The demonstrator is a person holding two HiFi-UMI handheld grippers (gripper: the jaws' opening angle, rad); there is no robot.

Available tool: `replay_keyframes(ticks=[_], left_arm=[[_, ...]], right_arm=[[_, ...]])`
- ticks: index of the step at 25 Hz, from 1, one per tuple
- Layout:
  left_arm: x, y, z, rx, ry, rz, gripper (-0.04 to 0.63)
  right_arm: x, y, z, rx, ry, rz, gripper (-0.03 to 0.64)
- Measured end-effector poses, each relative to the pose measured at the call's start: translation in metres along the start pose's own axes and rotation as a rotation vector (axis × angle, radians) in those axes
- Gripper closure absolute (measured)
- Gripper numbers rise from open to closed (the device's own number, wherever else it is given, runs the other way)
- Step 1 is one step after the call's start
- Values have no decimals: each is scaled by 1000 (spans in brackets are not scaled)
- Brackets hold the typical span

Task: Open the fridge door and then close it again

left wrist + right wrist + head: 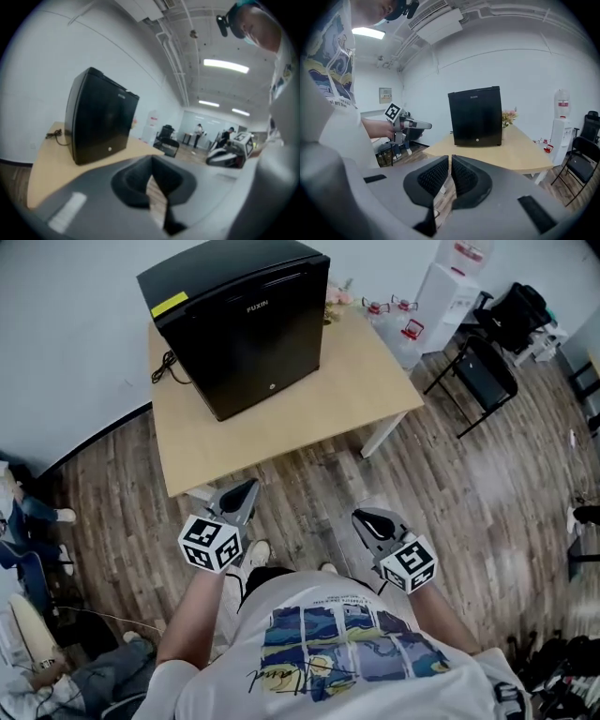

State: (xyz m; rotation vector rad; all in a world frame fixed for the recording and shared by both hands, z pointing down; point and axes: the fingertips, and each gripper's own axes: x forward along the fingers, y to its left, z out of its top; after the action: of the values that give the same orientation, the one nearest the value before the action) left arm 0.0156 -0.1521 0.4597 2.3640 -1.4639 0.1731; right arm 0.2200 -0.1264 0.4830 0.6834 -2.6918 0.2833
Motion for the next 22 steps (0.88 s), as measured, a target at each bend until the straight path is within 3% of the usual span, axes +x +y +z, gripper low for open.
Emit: replay_keyframes(ticks=[3,9,13,22], left_arm=[[-6,-55,-21,-13,15,-37,588],[-29,-122,-57,-35,46,-12,588],[-34,-150,-71,-66,48,-3,589],[-35,-183,-78,-51,31,33,589]], right_arm=[[-17,0,-11,-20,12,56,591],[-33,6,-22,-51,-2,153,592],[-47,13,-25,-46,-19,187,592],[-70,31,-38,-62,-24,240,594]])
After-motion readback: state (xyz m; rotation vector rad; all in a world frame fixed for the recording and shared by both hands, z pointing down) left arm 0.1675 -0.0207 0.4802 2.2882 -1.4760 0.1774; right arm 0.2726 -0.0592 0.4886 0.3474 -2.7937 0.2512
